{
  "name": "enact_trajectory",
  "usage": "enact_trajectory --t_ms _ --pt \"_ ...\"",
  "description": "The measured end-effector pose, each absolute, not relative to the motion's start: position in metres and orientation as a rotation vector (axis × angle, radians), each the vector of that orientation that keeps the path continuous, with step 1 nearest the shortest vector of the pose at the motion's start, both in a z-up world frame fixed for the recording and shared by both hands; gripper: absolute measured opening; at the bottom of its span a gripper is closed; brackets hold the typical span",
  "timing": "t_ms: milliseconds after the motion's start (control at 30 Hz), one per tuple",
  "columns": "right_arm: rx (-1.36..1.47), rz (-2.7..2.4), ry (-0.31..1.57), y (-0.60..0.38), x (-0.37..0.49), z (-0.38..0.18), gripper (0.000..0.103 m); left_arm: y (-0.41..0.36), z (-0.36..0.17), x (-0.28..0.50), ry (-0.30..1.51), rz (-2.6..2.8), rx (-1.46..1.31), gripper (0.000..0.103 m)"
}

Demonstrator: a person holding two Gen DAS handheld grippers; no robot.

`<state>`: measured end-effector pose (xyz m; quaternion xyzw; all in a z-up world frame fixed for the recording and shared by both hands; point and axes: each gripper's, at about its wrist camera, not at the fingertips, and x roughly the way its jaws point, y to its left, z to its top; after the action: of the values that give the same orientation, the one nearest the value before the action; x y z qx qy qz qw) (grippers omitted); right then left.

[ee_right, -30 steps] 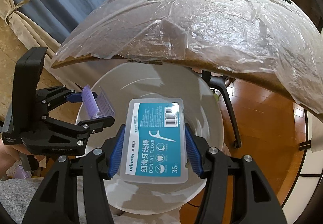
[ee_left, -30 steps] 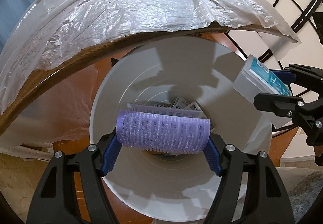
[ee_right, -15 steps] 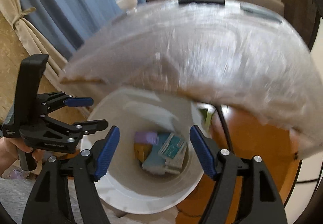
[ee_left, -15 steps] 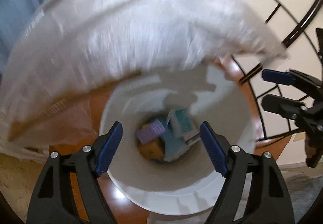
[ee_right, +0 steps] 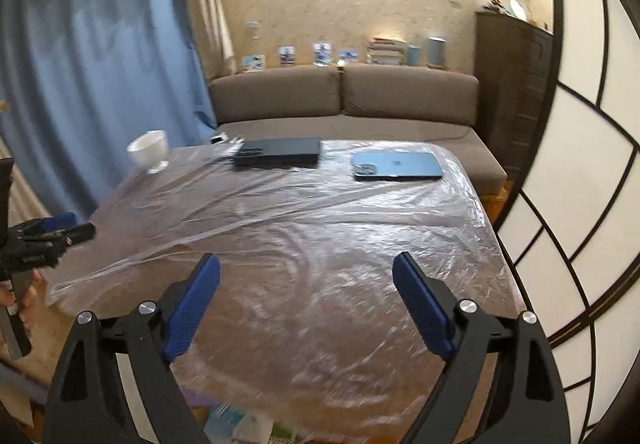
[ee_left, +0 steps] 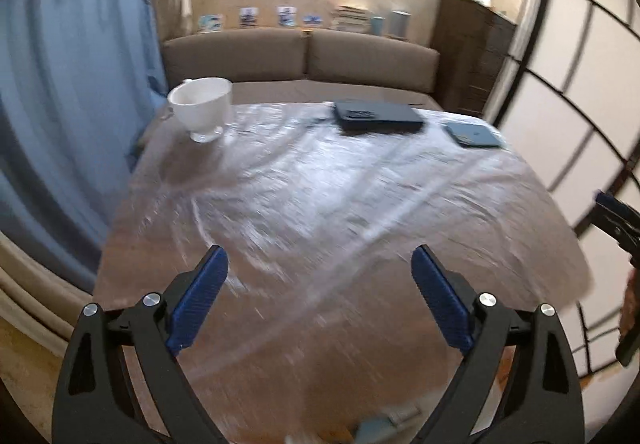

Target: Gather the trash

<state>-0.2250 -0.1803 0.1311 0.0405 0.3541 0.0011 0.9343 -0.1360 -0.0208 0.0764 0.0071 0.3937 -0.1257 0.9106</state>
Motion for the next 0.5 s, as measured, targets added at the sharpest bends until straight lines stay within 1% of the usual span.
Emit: enact_trajectory --t_ms 133,233,500 --pt "0.08 -0.063 0.778 -0.2 -0.19 0.092 0.087 -0.018 0.053 -0.097 0.837 -0.197 0.028 0.094" --pt "0.105 -0.081 0.807 -0.208 -0.169 0.074 0.087 -0.012 0.041 -0.073 0.877 -0.171 0.004 0.094" --pt "0.123 -0.135 0.835 -0.228 -0.116 0.055 0.087 -0.002 0.011 -0.029 0.941 -0.072 -0.047 0.094"
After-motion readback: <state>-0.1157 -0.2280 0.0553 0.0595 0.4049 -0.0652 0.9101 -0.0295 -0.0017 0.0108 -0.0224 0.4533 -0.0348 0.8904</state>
